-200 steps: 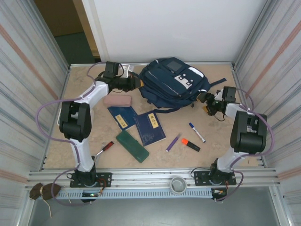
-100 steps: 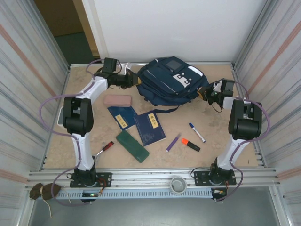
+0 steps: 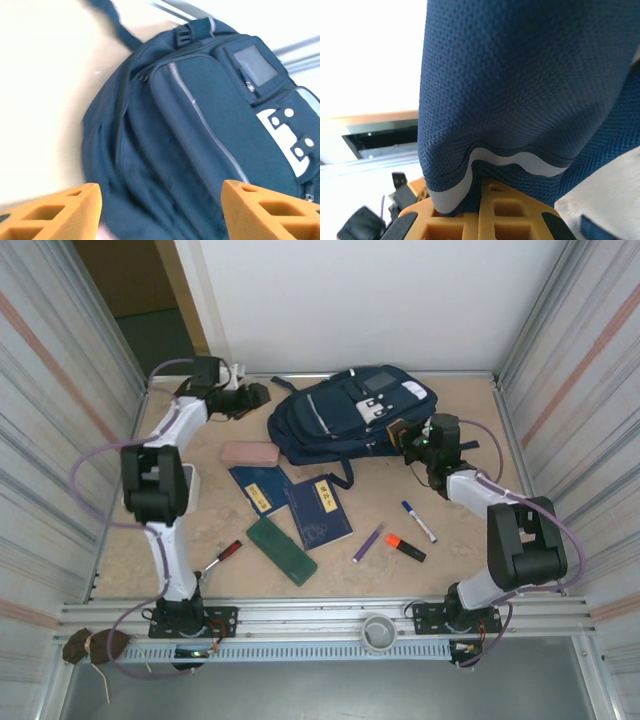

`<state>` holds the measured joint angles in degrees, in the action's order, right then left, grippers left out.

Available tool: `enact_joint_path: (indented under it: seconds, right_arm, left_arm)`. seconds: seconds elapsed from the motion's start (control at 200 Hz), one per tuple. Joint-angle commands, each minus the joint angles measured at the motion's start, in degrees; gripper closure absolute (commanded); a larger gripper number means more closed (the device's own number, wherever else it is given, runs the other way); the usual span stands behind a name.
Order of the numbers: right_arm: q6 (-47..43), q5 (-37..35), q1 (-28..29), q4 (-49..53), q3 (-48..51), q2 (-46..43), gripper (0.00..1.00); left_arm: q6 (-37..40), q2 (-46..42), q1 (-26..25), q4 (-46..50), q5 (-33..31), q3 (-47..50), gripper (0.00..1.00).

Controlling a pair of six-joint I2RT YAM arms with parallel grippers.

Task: Pack books, pencil case, and school supplies into a backpack

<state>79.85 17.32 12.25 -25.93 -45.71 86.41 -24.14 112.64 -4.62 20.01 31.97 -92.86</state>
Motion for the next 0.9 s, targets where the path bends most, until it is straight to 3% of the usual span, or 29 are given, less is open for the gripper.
enact_joint_path:
  seconds: [0.0, 0.105, 0.21, 0.346, 0.441, 0.671, 0.892]
  right_arm:
    - [4.8, -8.1, 3.4, -3.4, -1.5, -2.7, 1.00]
    - [4.4, -9.5, 5.3, -2.4, -2.6, -3.3, 1.00]
    - [3.2, -9.4, 6.1, 0.1, -4.4, -3.6, 1.00]
    - [2.7, -8.4, 6.6, 2.0, -5.9, -3.8, 1.00]
    - [2.4, -8.0, 6.7, 3.0, -6.5, -4.2, 1.00]
    - [1.9, -7.0, 6.7, 4.6, -7.8, -5.1, 1.00]
    - [1.8, -6.3, 6.7, 4.5, -8.2, -4.9, 1.00]
  left_arm:
    - [-0.9, -16.0, -1.8, -9.2, -7.6, 13.1, 0.34]
    - [-1.0, -27.6, -8.2, -17.9, -14.2, 29.4, 0.31]
    - [1.3, -34.1, -18.1, -22.5, -22.9, 38.8, 0.35]
    - [7.2, -34.2, -32.6, -28.5, -36.7, 43.2, 0.42]
    - [11.8, -30.1, -39.6, -32.0, -45.2, 41.8, 0.47]
    - [16.1, -16.9, -46.2, -38.5, -50.7, 34.1, 0.53]
    - [14.7, -7.6, -48.0, -42.0, -55.5, 27.2, 0.59]
